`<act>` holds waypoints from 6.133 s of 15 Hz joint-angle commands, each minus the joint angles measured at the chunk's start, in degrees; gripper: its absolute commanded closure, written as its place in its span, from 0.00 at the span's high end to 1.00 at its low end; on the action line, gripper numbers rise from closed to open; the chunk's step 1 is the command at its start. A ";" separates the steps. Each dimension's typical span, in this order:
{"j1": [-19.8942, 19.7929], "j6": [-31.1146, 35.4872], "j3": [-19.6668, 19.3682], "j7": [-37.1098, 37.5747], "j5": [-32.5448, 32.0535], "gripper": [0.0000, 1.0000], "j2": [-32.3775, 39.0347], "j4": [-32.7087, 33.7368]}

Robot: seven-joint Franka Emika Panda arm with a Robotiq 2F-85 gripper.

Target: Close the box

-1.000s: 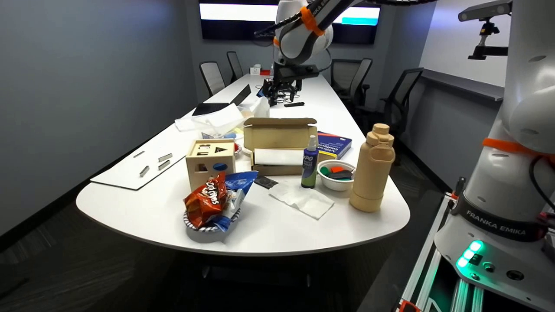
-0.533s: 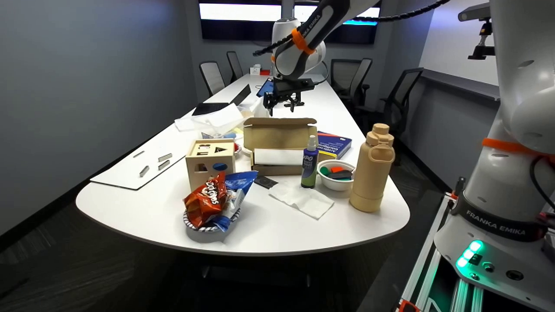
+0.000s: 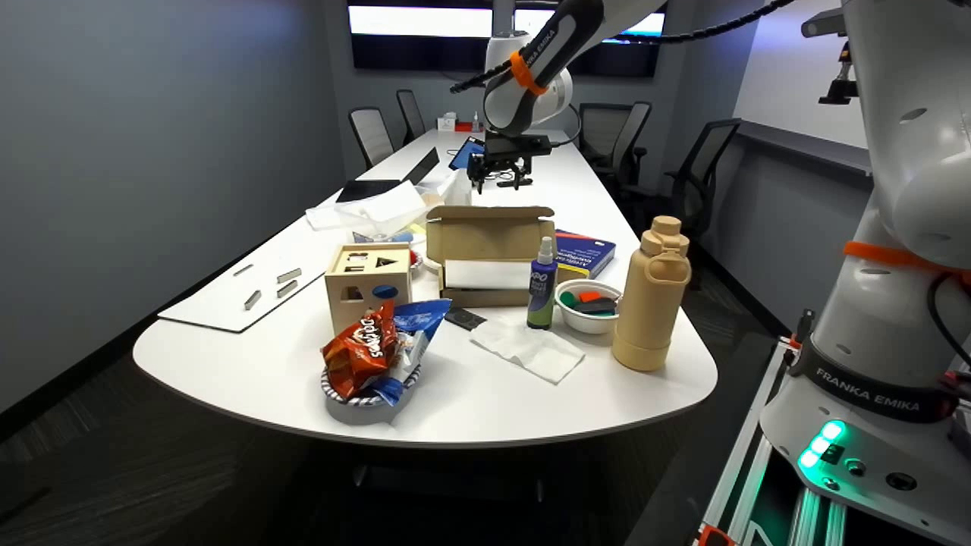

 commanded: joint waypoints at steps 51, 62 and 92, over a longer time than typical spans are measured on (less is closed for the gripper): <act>-4.62 -43.70 6.63 -9.64 17.68 1.00 13.77 14.40; -4.66 -42.91 7.23 -11.76 18.29 1.00 15.11 13.19; -7.06 -27.76 7.76 -19.06 22.18 1.00 20.99 4.69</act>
